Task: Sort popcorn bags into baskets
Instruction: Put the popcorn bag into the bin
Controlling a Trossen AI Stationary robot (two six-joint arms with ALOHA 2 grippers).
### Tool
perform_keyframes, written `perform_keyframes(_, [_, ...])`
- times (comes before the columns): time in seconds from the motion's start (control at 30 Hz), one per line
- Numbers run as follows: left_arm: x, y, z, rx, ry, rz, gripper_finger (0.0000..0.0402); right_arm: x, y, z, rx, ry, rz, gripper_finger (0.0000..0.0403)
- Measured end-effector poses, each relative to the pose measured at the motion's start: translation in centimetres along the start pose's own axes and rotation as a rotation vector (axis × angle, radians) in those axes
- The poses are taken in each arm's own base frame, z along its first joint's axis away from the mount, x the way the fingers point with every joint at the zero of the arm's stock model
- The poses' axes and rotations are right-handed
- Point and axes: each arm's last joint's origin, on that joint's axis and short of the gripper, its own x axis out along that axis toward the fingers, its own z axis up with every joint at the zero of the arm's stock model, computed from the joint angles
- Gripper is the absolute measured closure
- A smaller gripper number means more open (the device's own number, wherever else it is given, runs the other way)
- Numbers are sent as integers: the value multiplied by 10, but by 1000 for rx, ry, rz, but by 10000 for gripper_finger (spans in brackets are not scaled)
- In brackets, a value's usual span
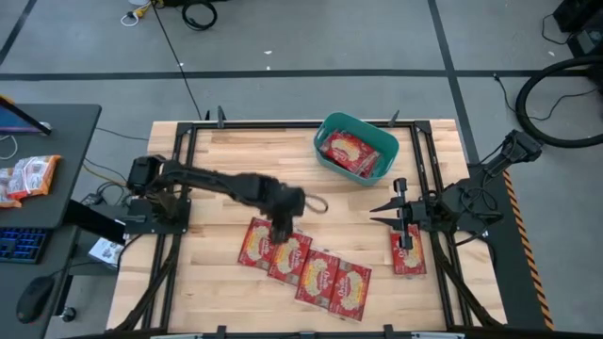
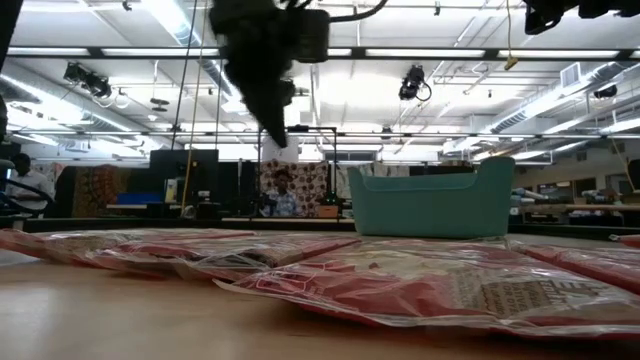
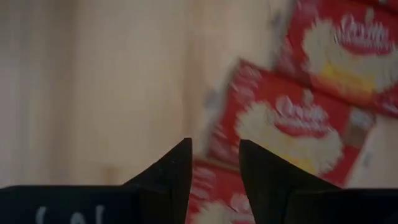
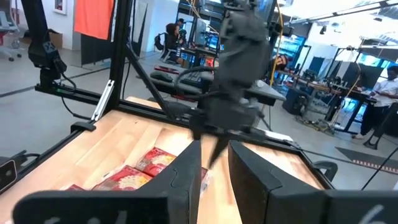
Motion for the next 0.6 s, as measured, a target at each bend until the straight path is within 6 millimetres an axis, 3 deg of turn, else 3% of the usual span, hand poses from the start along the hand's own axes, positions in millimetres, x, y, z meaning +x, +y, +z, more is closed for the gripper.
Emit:
perform_keyframes(0.27, [21,-52,-42,-20,158,-4,267,0,0,0,20,4,1,317])
perform_keyframes(0.37, [20,-71,-58,14,237,34,267,0,0,0,20,4,2,317])
perform_keyframes(0.6, [15,-121,-88,171,237,178,267,0,0,0,20,4,2,317])
